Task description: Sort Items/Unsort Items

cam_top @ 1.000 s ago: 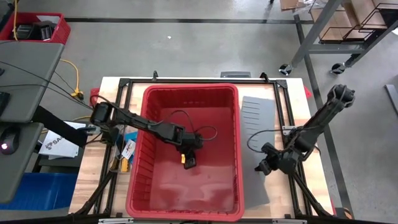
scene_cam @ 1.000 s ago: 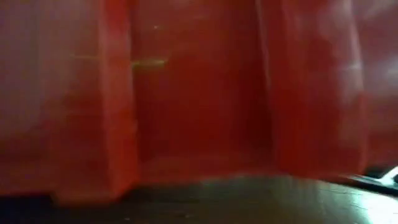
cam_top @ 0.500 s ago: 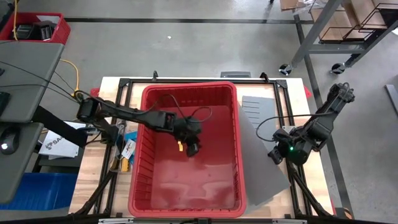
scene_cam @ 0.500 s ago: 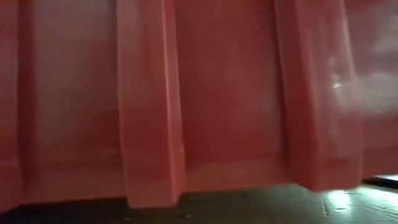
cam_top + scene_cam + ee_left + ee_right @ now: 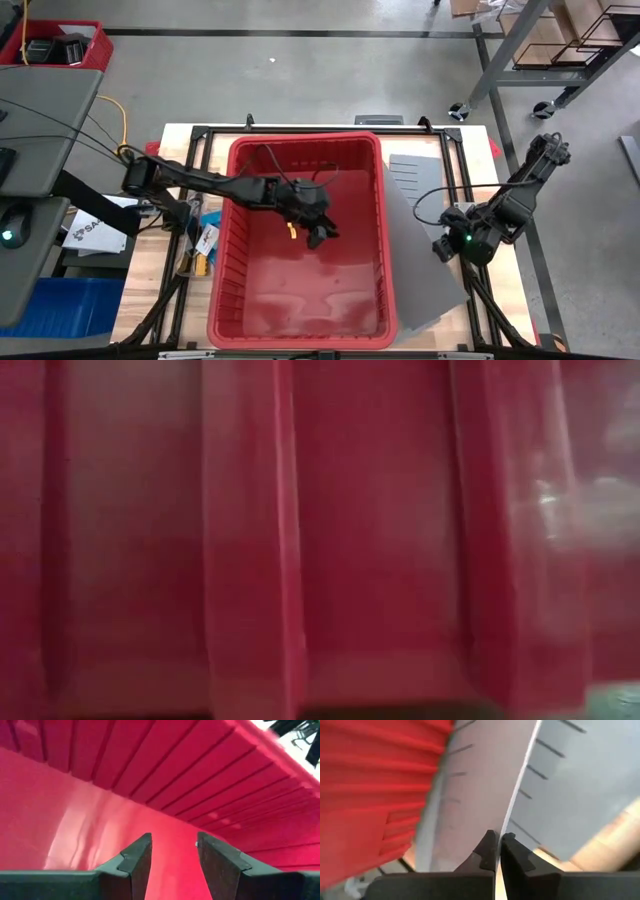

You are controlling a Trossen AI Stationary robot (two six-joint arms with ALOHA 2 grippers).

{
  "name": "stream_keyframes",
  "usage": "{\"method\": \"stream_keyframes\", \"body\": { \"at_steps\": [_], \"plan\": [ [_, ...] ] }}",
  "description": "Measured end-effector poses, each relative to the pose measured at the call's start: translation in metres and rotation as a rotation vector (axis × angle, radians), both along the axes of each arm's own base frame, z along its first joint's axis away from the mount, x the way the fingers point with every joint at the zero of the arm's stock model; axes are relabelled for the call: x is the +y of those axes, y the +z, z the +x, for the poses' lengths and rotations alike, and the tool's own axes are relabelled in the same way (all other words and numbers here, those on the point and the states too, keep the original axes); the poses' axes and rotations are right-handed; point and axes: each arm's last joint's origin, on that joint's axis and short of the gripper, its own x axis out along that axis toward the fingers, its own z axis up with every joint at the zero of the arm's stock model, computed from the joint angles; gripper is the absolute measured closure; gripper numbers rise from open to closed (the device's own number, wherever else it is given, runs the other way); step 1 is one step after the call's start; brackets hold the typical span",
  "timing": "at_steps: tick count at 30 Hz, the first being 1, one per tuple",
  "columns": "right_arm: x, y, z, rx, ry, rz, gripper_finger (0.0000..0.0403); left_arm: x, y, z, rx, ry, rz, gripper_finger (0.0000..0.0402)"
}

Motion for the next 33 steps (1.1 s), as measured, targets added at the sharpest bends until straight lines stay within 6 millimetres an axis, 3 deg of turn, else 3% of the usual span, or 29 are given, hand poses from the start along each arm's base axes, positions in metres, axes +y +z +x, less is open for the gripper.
{"method": "stream_keyframes", "body": {
  "at_steps": [6,11,16,22,26,30,33],
  "plan": [
    [0.011,-0.005,0.001,-0.004,-0.152,0.014,0.0399,0.008,0.008,-0.009,0.037,0.113,-0.005,0.0247],
    [0.027,-0.019,0.003,0.088,-0.148,-0.052,0.0401,0.017,0.011,-0.013,0.045,0.201,0.027,0.0247],
    [0.022,-0.024,0.004,0.162,-0.178,-0.137,0.0402,0.020,-0.002,-0.016,0.155,0.231,0.018,0.0247],
    [-0.009,-0.022,0.026,-0.010,-0.272,-0.238,0.0402,0.016,-0.013,-0.014,0.220,0.209,0.026,0.0247],
    [-0.043,-0.060,0.046,-0.075,-0.336,-0.179,0.0402,0.016,-0.009,-0.009,0.153,0.229,-0.006,0.0248],
    [-0.085,-0.101,0.061,-0.246,-0.434,-0.088,0.0403,0.016,-0.006,-0.006,0.112,0.246,-0.036,0.0248],
    [-0.116,-0.110,0.068,-0.412,-0.492,-0.070,0.0403,0.016,-0.006,-0.006,0.112,0.254,-0.048,0.0248]
  ]
}}
